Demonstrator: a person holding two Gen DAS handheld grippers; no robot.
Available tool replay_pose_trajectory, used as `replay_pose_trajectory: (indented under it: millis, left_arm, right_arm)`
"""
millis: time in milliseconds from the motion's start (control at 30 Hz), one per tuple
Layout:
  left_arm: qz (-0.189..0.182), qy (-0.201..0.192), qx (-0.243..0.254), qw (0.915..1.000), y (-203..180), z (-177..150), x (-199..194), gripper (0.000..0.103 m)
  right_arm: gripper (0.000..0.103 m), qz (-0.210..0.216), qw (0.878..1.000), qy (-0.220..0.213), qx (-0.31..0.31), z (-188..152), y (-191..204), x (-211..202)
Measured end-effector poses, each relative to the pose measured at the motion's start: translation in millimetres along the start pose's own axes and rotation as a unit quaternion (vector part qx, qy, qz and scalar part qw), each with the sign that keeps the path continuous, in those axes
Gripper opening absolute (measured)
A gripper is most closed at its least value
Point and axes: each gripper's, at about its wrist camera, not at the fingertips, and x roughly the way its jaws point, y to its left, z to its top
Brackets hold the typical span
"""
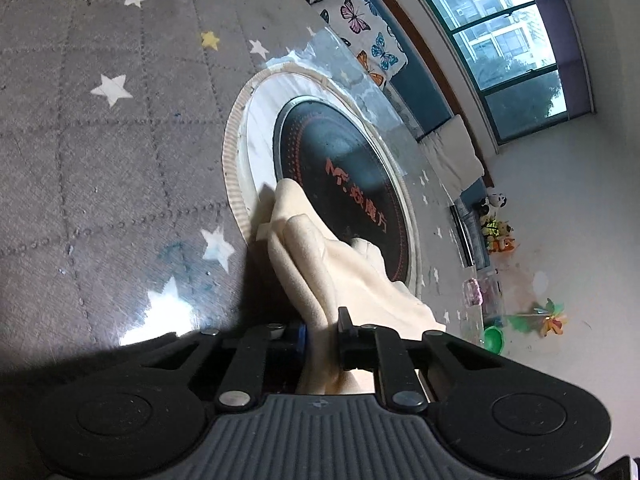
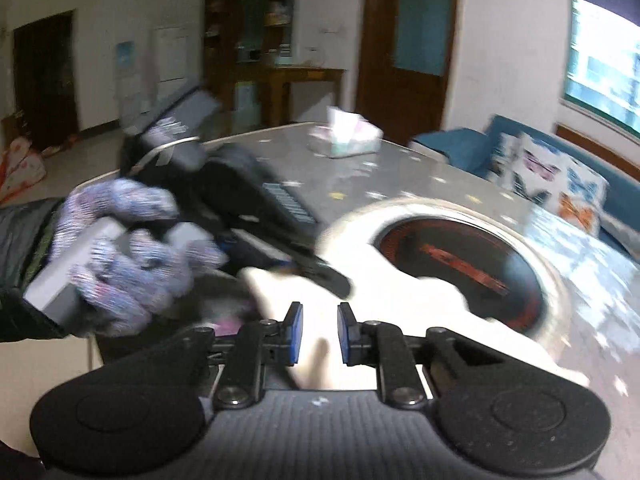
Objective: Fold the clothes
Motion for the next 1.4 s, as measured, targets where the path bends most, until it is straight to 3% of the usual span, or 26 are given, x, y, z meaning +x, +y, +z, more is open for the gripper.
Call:
replay_pose_trajectory:
  millis: [167,333,600,833,900,933,967,1000,1200,1400]
  left_arm:
    - [0.007,-0.004,0.006,1.0000,0,-1,1,0.015]
    - [0.016,-0.008,0.015,0.9997,-1,-4,3,0.015]
    - [0.024,-0.010,0.026,0.9993,-4,-4,5,0.015]
    - [0.029,-0.012,0.034,0.9989,-6,-5,3,0.015]
    - [0.031,-0.012,0.039,0.9987,-9,-5,2,0.015]
    - [0.031,-0.014,0.043,0.9985,-11,-5,2,0.015]
    - [0.032,-0.016,0.049,0.9982,-15,-4,1,0.015]
    - [0.031,-0.019,0.055,0.9978,-19,-4,0,0.014]
    - [0.022,-0.030,0.120,0.9921,-69,-3,-1,0.014]
    - [0.009,-0.023,0.173,0.9846,-129,-5,37,0.014]
  right_arm:
    - [0.016,-0.079,0.994,0.023,0.075,-17,-66,-4]
    - [0.016,-0.144,0.976,0.051,0.156,-44,-126,5]
    - [0.020,-0.157,0.955,0.026,0.249,-65,-170,-11]
    - [0.027,-0.131,0.942,0.012,0.309,-76,-185,-1]
    - [0.024,-0.123,0.938,0.004,0.325,-78,-187,2]
    - [0.016,-0.119,0.936,0.001,0.331,-79,-188,2]
    - [0.014,-0.117,0.935,-0.002,0.334,-78,-188,2]
    - [0.009,-0.114,0.935,-0.006,0.337,-77,-187,1]
    - [0.007,-0.110,0.931,-0.046,0.344,-69,-191,-24]
    - [0.007,-0.160,0.931,-0.069,0.322,-60,-218,-66]
